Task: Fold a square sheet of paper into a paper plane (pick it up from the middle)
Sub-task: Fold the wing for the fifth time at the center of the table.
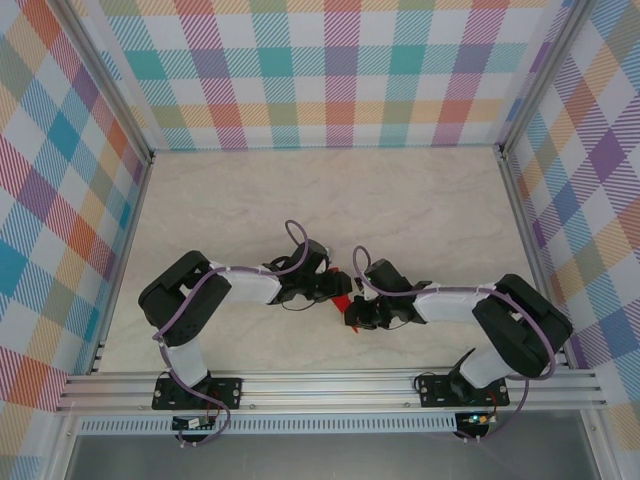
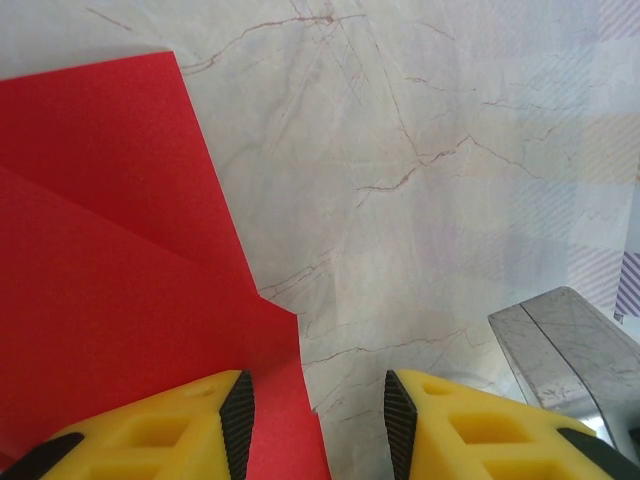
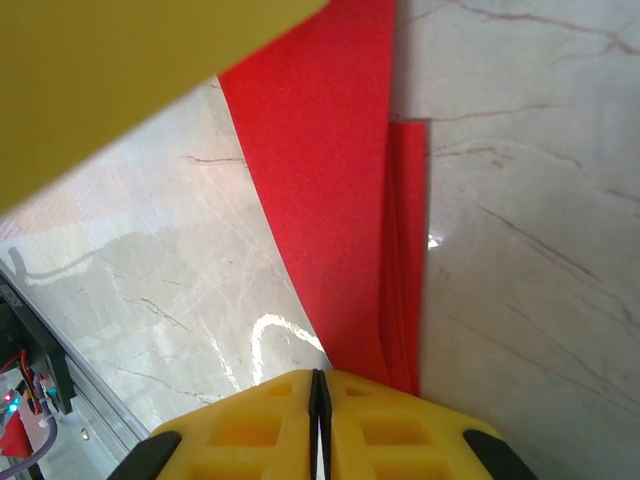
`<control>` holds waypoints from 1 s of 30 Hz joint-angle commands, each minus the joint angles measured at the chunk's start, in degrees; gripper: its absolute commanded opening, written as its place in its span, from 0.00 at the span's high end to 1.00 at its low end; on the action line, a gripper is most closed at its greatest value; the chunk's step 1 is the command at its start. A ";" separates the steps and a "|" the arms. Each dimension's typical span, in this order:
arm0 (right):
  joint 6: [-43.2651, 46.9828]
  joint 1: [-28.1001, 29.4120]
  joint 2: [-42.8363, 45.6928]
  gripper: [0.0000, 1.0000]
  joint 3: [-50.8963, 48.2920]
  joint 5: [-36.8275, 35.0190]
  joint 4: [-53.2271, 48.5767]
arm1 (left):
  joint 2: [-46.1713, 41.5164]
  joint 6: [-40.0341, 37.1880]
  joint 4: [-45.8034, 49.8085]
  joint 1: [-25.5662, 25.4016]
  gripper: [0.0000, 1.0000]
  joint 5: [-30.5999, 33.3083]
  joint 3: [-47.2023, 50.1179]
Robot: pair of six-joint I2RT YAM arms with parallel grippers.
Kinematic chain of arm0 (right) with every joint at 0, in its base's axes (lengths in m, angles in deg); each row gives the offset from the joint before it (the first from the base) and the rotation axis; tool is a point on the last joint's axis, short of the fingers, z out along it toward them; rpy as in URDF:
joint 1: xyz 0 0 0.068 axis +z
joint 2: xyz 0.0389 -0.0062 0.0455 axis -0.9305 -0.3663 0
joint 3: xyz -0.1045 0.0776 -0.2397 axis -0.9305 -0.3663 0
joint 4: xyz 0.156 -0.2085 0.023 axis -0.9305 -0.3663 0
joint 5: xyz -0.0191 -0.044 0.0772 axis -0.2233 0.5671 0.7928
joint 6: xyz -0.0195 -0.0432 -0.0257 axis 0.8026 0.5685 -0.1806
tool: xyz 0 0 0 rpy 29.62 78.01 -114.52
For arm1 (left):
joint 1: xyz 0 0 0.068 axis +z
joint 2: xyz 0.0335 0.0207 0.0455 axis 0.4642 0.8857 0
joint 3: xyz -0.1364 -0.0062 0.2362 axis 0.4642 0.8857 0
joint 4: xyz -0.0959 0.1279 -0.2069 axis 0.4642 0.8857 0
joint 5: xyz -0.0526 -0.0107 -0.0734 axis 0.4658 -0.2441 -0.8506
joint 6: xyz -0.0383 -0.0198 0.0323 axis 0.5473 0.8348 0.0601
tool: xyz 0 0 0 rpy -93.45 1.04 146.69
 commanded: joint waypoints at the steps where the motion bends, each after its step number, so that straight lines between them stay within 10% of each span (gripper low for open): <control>1: -0.97 -0.30 0.34 0.88 -4.10 -0.33 -7.08 | 4.94 -1.41 5.52 -0.63 0.58 0.52 1.37; 30: -5.39 -1.26 7.44 0.84 1.92 1.30 -0.55 | 4.97 -1.30 5.96 -0.64 0.58 -0.65 0.25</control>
